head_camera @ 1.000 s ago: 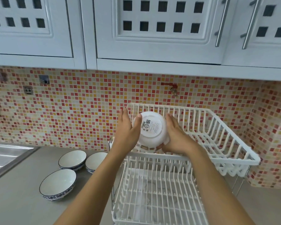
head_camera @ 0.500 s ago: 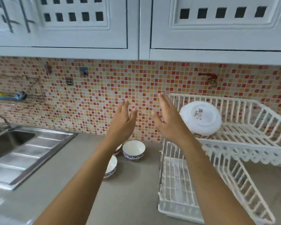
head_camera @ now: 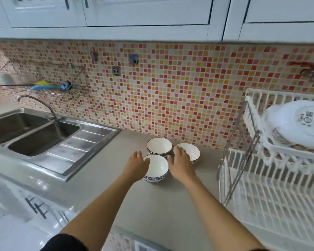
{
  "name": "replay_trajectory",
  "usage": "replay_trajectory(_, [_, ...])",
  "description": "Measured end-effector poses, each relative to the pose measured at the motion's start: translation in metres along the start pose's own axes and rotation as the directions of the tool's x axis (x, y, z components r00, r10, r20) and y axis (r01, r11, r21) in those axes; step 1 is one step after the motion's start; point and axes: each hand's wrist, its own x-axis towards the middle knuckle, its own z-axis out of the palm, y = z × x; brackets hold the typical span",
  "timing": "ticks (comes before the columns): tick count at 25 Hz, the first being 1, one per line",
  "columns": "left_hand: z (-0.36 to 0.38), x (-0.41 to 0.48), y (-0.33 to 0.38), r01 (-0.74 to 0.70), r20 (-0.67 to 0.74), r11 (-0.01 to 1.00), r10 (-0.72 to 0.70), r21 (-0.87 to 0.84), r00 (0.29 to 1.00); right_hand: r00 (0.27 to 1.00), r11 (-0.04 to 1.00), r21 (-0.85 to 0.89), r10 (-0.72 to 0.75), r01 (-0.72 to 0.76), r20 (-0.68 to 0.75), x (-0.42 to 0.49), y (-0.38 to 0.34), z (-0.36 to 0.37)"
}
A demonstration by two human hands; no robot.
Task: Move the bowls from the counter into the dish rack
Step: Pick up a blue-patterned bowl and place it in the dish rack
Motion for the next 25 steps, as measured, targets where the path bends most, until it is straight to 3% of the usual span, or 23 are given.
replay_trajectory(4, [0.038,0.028,-0.027,0.105,0.065,0.994,-0.104,-0.023,0.992,0.987,0.989,-0.045,0.144,-0.141,0.074,0.033,0.029,0.049])
replay_trajectory(11, [0.081,0.099,-0.046,0.255,0.101,0.963,-0.247,-0.083,0.964,0.949,0.964,-0.031,0.267,-0.265,0.168,0.1,0.068,0.108])
replay_trajectory(17, [0.101,0.136,-0.056,0.372,0.171,0.924,-0.382,0.087,0.908,0.878,0.936,-0.156,0.351,-0.316,0.324,0.127,0.086,0.141])
replay_trajectory(25, [0.099,0.124,-0.056,0.357,0.062,0.932,-0.354,-0.065,0.933,0.913,0.941,-0.071,0.338,-0.331,0.227,0.113,0.074,0.139])
